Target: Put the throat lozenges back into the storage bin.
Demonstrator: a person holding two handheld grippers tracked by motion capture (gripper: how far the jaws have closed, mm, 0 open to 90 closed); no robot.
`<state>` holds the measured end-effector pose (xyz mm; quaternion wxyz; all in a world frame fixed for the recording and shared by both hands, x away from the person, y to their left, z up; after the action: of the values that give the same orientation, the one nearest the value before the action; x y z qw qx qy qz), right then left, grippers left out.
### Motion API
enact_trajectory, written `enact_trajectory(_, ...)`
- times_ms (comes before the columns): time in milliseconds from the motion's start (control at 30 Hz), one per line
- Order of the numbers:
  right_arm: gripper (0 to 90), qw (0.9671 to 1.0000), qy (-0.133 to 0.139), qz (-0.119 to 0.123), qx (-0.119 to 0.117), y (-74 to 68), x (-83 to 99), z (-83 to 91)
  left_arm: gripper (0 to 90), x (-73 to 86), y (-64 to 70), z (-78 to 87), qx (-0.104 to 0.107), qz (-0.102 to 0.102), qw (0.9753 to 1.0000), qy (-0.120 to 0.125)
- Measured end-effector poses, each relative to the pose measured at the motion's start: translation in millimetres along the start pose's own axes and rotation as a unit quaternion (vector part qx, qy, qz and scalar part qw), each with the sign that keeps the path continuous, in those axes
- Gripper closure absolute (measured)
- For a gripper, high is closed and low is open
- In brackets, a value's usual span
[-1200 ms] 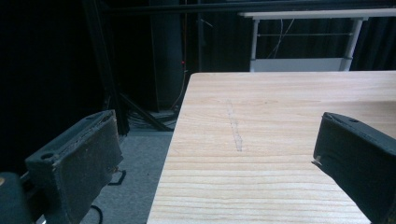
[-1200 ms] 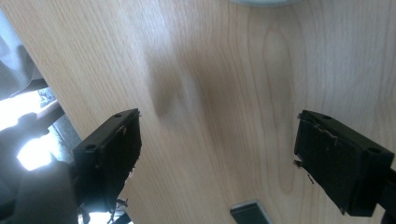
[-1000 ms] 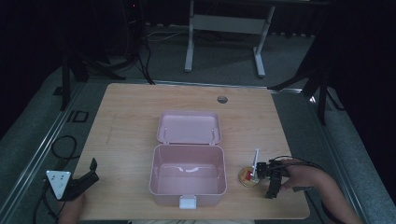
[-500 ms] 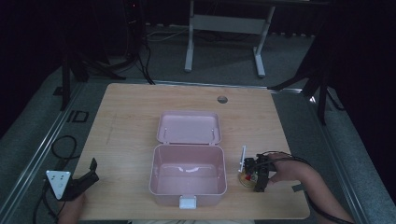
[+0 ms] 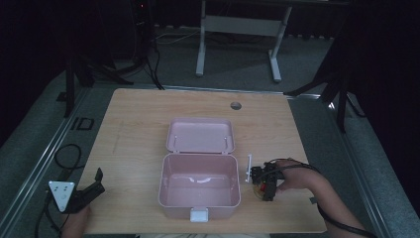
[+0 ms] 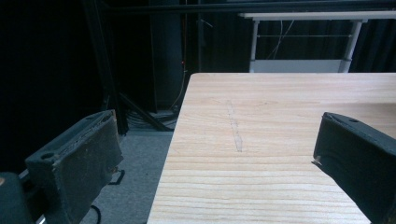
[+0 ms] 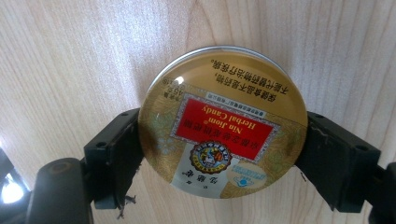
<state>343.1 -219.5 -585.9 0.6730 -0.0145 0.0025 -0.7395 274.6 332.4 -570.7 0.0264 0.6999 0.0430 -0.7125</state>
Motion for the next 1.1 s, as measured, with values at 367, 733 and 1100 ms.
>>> enact_trajectory(367, 19.5, 0.9998, 0.004, -0.01, -0.019, -7.1, 1.7, 23.4, 1.2, 0.1, 0.3, -0.1, -0.001, -0.001, 1.0, 0.0)
enact_trajectory(733, 19.7, 0.9993, 0.008, -0.021, -0.031, -14.3, 0.6, 48.1, 1.2, 0.1, 0.2, -0.2, 0.0, -0.001, 1.0, 0.0)
enact_trajectory(1100, 19.7, 0.9991, 0.039, -0.013, -0.002, -16.1, -3.2, 82.3, 1.2, 0.3, 0.6, -0.2, -0.001, -0.003, 1.0, -0.002)
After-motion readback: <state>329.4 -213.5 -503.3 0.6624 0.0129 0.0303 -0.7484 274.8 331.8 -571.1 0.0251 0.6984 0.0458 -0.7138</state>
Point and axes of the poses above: each handheld gripper's, and its own axes: z roughly backward along the jaws, x roughly out of its underside, y roughly to its right, the point moved 7 cm from there along -z, roughly forward along the jaws, and after that the axes turned 7 degrees about y, right-handed, at the moved point
